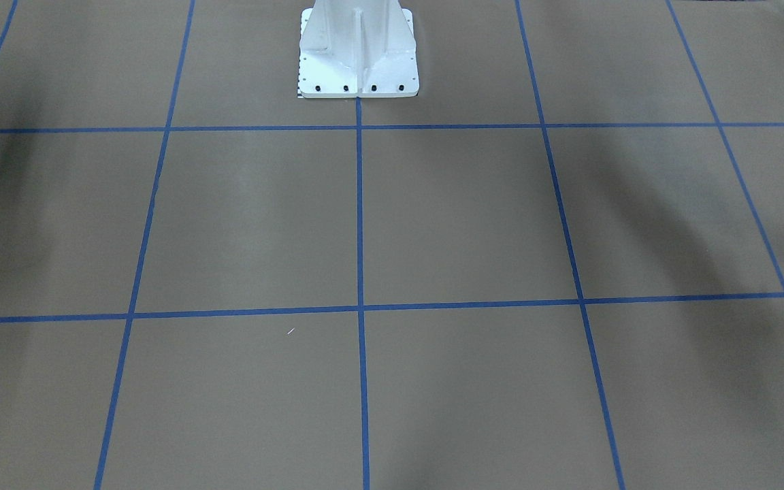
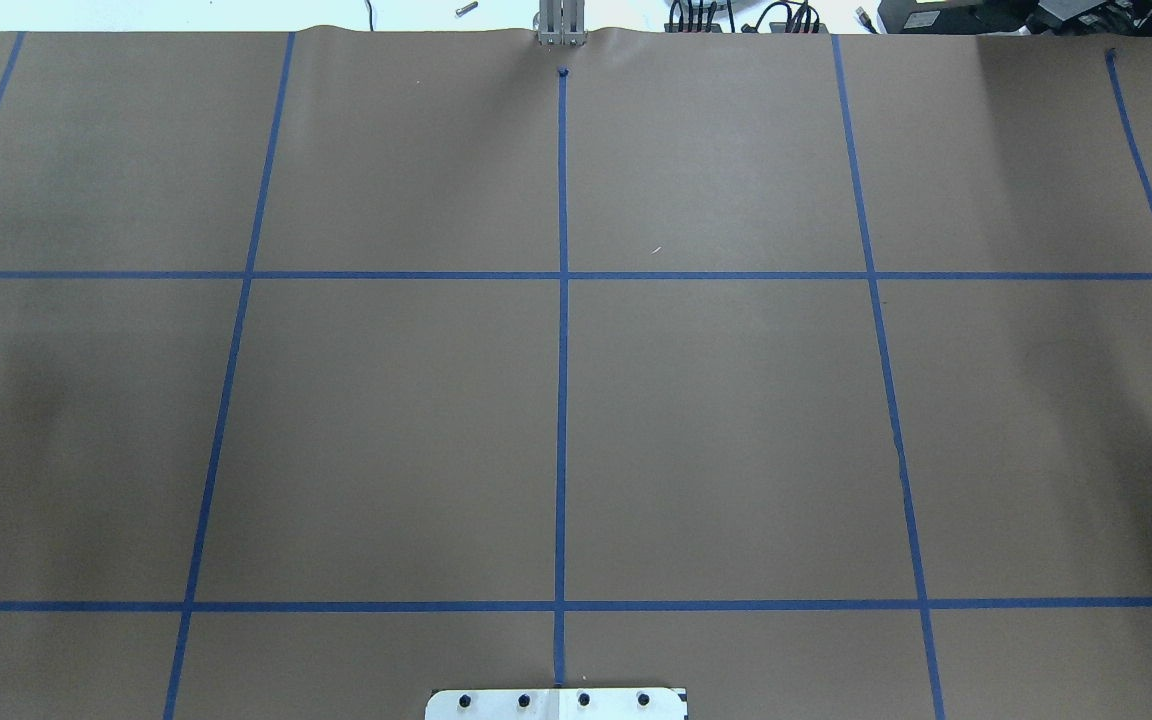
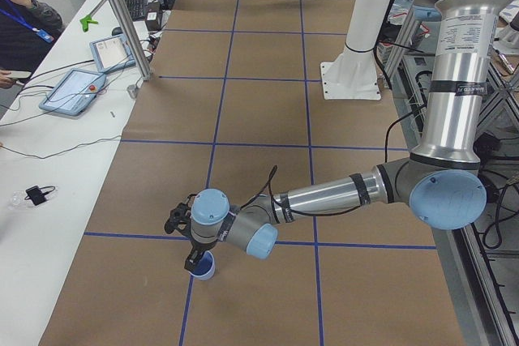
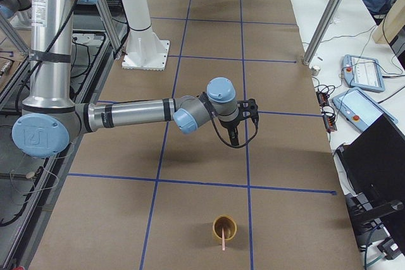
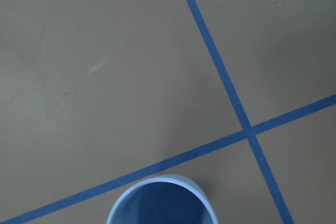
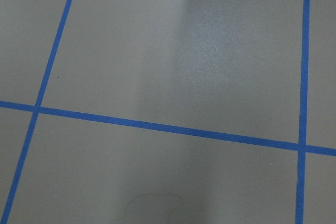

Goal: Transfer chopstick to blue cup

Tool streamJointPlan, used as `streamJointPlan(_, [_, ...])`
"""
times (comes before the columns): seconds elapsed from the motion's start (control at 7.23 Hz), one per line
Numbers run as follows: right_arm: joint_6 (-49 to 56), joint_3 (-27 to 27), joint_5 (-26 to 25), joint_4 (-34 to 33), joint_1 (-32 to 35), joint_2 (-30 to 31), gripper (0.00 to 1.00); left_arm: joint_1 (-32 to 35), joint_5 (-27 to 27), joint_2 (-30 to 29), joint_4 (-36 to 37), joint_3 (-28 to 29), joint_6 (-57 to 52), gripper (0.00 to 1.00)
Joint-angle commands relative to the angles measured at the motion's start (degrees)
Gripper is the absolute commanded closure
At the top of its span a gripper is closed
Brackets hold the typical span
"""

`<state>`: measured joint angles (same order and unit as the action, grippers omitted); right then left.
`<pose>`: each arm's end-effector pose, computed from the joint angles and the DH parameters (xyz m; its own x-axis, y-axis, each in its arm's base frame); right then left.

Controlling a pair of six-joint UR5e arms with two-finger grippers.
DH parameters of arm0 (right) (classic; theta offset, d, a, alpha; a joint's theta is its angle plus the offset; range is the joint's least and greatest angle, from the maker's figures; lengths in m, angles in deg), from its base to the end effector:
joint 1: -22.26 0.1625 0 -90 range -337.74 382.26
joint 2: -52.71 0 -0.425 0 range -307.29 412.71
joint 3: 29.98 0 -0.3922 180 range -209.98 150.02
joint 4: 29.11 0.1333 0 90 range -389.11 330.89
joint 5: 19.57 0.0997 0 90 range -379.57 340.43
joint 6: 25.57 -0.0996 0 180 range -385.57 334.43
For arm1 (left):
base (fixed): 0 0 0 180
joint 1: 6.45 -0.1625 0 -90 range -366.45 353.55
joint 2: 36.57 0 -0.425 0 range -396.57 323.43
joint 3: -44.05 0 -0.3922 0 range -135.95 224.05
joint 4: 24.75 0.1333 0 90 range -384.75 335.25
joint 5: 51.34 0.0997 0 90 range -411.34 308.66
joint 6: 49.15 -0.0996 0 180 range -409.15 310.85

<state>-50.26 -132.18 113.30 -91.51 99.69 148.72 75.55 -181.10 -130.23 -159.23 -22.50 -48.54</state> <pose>-0.0381 -0.4719 0.5481 0.6507 -0.1416 0.7460 -0.1001 0.9579 0.2691 0.0033 -0.5234 0.7473 0.7254 0.3619 -0.5855 -0.1187 0.9036 0.4115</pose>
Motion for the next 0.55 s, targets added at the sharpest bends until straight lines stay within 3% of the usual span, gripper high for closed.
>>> streamJointPlan(0.0, [0.00, -0.01, -0.06, 0.00, 0.00, 0.23, 0.00, -1.49, 0.03, -0.03, -1.13, 0.89, 0.19, 0.09])
streamJointPlan(0.28, [0.00, 0.07, -0.06, 0.00, 0.00, 0.23, 0.00, -2.81, 0.12, 0.06, -1.92, 1.33, 0.10, 0.85])
streamJointPlan(0.41, [0.00, -0.01, -0.06, 0.00, 0.00, 0.23, 0.00, -2.81, 0.21, 0.32, -3.06, 1.33, -0.16, 1.00])
